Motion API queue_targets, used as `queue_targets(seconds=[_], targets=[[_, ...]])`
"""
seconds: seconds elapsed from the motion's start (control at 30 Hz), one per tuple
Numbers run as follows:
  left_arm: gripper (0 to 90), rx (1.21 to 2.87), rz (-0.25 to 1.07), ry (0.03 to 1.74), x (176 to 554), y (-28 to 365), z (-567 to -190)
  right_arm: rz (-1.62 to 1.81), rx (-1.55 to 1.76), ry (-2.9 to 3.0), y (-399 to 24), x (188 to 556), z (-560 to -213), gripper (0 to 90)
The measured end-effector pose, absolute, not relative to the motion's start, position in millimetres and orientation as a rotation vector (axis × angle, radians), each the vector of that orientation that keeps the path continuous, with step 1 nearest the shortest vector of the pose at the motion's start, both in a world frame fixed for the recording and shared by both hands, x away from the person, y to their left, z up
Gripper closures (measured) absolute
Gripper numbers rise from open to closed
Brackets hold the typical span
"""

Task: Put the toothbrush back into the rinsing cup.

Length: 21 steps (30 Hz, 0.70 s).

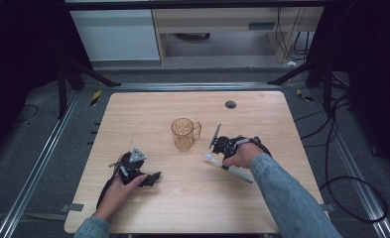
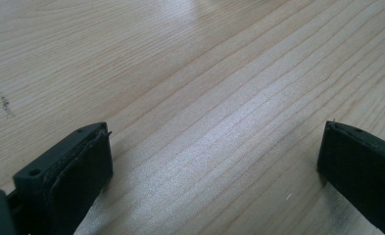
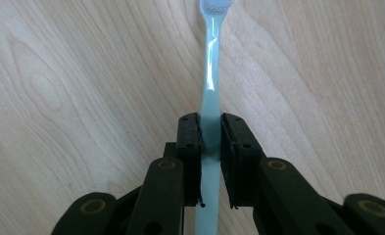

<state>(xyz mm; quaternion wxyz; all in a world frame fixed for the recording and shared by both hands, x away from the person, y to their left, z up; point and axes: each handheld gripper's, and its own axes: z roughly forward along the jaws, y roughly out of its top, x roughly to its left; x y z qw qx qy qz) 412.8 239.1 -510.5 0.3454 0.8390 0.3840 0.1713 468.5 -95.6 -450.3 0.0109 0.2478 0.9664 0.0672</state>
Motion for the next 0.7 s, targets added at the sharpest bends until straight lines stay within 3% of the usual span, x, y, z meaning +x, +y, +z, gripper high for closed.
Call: queue_targets(seconds=[0.7], targets=[[0.0,2.178,0.445,0.997,413,239,-510,0.667,0.928,2.779,-104,475,-411,79.1]])
